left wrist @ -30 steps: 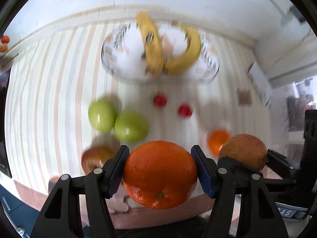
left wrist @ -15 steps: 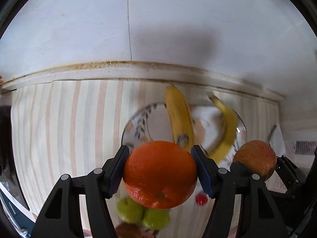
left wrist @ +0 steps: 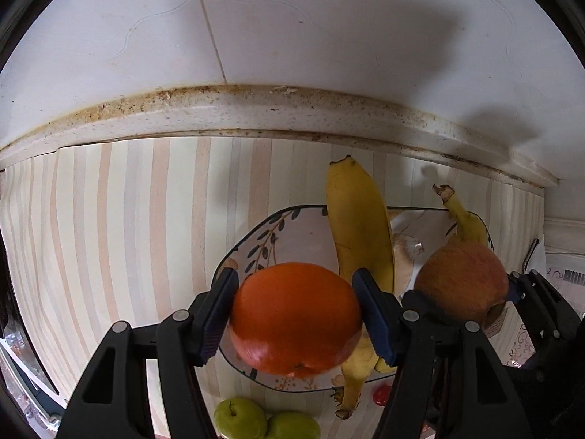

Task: Organize fruits
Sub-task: 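Place the orange and red apple on the plate beside the bananas, release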

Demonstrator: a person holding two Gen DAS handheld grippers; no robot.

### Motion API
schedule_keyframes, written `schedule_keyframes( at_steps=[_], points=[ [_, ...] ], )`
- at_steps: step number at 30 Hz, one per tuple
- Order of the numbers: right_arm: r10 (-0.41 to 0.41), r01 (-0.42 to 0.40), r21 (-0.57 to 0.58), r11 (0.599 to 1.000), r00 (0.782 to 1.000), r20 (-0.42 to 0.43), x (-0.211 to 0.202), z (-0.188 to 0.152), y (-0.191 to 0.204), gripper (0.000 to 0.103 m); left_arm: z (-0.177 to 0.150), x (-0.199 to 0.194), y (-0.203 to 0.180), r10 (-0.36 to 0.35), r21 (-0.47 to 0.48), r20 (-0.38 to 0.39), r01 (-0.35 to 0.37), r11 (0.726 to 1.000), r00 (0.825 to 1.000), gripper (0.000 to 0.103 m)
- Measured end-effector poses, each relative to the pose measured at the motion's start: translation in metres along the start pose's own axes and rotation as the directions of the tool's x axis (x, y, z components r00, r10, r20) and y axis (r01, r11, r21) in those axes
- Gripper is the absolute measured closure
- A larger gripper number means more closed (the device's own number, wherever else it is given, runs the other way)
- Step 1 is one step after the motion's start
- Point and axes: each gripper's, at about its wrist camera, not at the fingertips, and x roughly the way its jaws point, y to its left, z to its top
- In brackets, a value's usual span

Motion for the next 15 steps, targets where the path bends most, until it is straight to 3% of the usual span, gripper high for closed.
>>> schedule_keyframes(
  at_steps=[10, 13, 15],
  points=[
    [0.017, -0.017, 0.008, 1.000, 0.999, -0.037, 0.010, 0.002, -0.009, 0.030, 0.001, -0.014, -0.012, 0.039, 0.039, 0.040, -0.041, 0.998, 0.998, 0.041],
    [0.033, -0.032, 0.022, 0.999, 0.998, -0.050, 0.005, 0.002, -0.010, 0.021, 0.000, -0.020, -0.009, 0.037, 0.029, 0.070, -0.039, 0.999, 0.997, 0.039],
    [0.044, -0.042, 0.042, 0.998, 0.998, -0.047, -0.002, 0.000, -0.013, 0.012, -0.003, -0.023, -0.004, 0.033, 0.015, 0.080, -0.035, 0.999, 0.996, 0.027]
  ],
)
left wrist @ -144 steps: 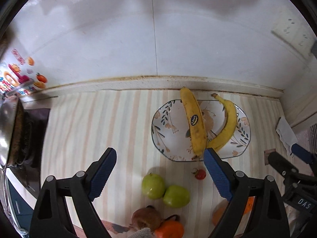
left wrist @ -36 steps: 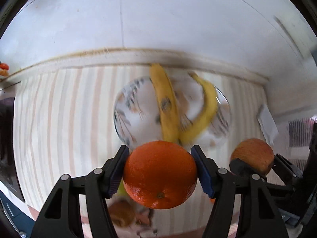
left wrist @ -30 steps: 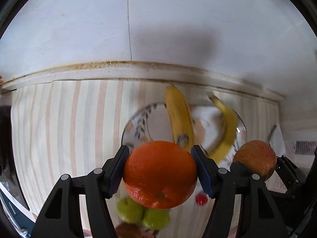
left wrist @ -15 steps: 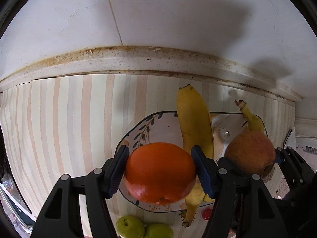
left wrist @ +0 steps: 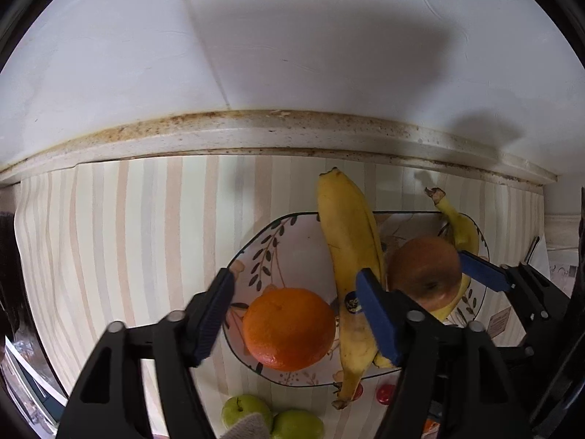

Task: Organize fruits
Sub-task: 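Place the orange and red apple on the plate beside the bananas, release, then withdraw both tools back toward the remaining fruit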

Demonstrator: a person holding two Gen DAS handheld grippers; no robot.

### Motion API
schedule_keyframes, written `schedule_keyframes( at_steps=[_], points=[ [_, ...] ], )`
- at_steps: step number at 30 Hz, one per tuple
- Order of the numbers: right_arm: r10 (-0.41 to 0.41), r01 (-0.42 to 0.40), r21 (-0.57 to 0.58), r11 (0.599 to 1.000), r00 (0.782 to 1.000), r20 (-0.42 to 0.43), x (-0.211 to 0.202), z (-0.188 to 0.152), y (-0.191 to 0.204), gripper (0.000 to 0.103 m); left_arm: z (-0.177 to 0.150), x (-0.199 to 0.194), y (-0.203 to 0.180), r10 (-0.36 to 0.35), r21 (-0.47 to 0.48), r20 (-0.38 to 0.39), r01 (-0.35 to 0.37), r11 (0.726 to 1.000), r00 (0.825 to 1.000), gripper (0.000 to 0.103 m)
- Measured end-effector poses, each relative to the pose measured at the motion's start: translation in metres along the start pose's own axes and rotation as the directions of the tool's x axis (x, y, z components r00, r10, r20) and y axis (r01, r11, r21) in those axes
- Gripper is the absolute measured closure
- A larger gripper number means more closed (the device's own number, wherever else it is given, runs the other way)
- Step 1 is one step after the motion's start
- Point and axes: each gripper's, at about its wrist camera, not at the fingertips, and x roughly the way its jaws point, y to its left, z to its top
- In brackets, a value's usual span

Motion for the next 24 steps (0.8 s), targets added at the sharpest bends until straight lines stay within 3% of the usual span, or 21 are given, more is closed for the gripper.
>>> schedule_keyframes(
  at_steps=[3, 9, 17, 24],
  points=[
    [-0.019, 0.019, 0.011, 1.000, 1.000, 0.016, -0.011, -0.005, -0.004, 0.010, -0.004, -0.005, 0.008, -0.003, -0.019, 0.014, 0.003, 1.000, 1.000, 0.015],
    [-0.026, 0.026, 0.059, 0.998, 1.000, 0.010, -0.021, -0.021, -0.016, 0.010, -0.021, -0.016, 0.017, -0.004, -0.032, 0.047, 0.006, 0.999, 0.999, 0.007],
    [-0.057, 0.054, 0.088, 0.995, 0.998, 0.035, -0.034, -0.054, -0.030, 0.010, -0.052, -0.038, 0.016, 0.032, -0.035, 0.145, -0.027, 0.999, 0.989, 0.007],
    [-0.096, 0.089, 0.060, 0.994, 0.987, 0.129, -0.067, -0.100, -0.017, 0.010, -0.092, -0.070, 0.011, 0.046, -0.020, 0.228, -0.042, 0.999, 0.973, 0.007]
  ],
)
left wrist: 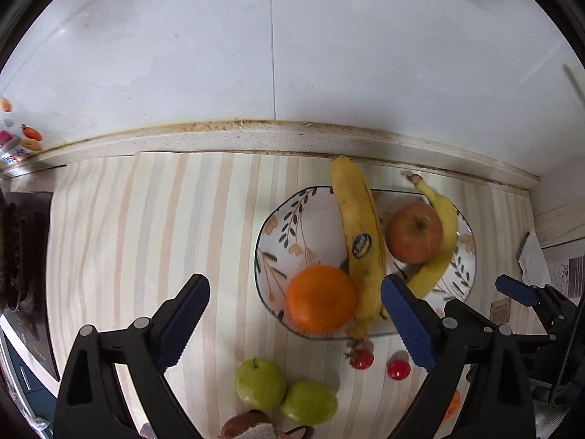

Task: Organize fruits
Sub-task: 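Withdraw both tools back toward the remaining fruit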

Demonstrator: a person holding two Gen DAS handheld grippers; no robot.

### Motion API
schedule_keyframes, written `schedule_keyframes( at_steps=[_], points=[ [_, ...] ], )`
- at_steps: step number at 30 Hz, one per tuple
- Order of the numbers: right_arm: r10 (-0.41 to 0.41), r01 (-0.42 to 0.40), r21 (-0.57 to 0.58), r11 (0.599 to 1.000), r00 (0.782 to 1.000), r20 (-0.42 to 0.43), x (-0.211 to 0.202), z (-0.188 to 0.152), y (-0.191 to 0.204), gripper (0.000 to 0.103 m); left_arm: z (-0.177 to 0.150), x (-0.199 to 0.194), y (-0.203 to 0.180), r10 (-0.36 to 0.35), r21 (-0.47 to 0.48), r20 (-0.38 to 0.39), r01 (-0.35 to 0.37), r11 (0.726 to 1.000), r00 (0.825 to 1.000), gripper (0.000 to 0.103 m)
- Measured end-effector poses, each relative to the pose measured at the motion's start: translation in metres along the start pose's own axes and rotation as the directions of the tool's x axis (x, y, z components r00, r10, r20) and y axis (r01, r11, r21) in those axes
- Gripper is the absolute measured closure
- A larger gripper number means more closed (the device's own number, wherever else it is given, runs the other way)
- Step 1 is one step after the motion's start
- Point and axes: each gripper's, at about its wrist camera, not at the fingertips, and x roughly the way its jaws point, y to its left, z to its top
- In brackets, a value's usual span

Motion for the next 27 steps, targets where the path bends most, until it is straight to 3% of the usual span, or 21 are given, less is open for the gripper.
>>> schedule_keyframes(
  at_steps=[9, 18, 23, 27],
  points=[
    [-0.011, 0.010, 0.007, 1.000, 0.986, 0.166, -0.061, -0.055, 0.008, 0.010, -0.048, -0.049, 0.001, 0.044, 0.016, 0.143, -0.047, 0.999, 0.989, 0.007],
    [-0.039, 0.036, 0.015, 0.999, 0.948, 0.317, -0.124, -0.099, 0.014, 0.010, -0.092, -0.104, -0.009, 0.054, 0.033, 0.293, -0.067, 0.997, 0.955, 0.007],
    [-0.048, 0.041, 0.025, 0.999, 0.922, 0.385, -0.156, -0.125, 0.017, 0.010, -0.116, -0.126, -0.014, 0.029, 0.029, 0.332, -0.041, 0.999, 0.943, 0.007],
    [-0.017, 0.001, 0.041, 0.999, 0.925, 0.380, -0.166, -0.146, 0.015, 0.010, -0.131, -0.130, -0.014, 0.022, 0.021, 0.328, -0.030, 0.999, 0.945, 0.007]
  ],
)
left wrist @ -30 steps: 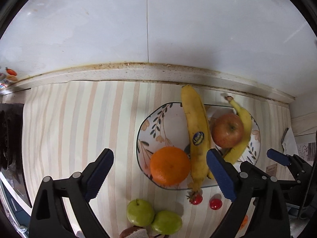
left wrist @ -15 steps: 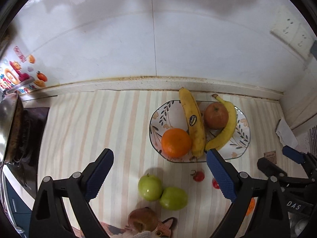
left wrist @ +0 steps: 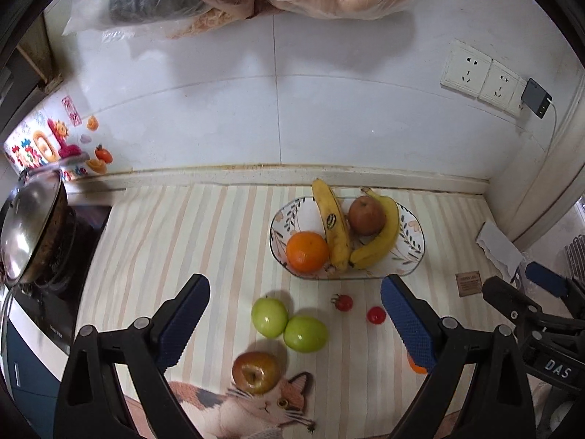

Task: Organize fruits
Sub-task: 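Withdraw both tools back toward the remaining fruit, then grasp the second red apple with the left gripper while the right grasps an orange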

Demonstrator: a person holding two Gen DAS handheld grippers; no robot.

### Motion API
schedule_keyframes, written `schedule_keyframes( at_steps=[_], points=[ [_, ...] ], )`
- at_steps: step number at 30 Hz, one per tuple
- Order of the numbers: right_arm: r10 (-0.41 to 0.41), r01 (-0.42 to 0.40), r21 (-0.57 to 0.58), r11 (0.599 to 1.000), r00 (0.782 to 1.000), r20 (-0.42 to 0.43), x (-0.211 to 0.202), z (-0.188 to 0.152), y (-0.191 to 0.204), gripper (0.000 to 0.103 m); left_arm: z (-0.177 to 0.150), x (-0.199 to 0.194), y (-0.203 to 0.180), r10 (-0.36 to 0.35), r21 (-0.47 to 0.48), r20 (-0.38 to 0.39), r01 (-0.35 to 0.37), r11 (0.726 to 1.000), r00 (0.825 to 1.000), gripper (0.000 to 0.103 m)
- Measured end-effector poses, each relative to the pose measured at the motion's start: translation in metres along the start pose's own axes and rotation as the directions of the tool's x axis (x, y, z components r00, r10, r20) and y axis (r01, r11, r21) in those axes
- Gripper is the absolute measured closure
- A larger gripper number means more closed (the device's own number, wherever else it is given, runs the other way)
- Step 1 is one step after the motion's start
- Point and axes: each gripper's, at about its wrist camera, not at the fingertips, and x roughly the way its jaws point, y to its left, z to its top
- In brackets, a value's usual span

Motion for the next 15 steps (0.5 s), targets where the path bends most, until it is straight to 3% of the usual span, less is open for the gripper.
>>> schedule_keyframes(
  at_steps=[3, 8, 12, 15],
  points=[
    [0.016, -0.014, 0.041, 0.999, 0.999, -0.039, 0.002, -0.013, -0.008, 0.010, -0.010, 0.006, 0.007, 0.002, -0.026, -0.042, -0.003, 1.000, 0.999, 0.007],
    [0.011, 0.010, 0.111, 0.994, 0.982, -0.188, 0.047, -0.043, -0.036, 0.009, -0.029, 0.037, 0.028, 0.005, -0.072, -0.159, -0.017, 0.997, 0.987, 0.007],
    [0.026, 0.026, 0.164, 0.986, 0.952, -0.304, 0.092, -0.069, -0.055, 0.010, -0.050, 0.068, 0.044, 0.033, -0.083, -0.251, -0.056, 0.995, 0.967, 0.007],
    [0.042, 0.037, 0.200, 0.979, 0.927, -0.373, 0.121, -0.087, -0.065, 0.010, -0.068, 0.095, 0.051, 0.046, -0.079, -0.341, -0.077, 0.994, 0.939, 0.007]
  ],
)
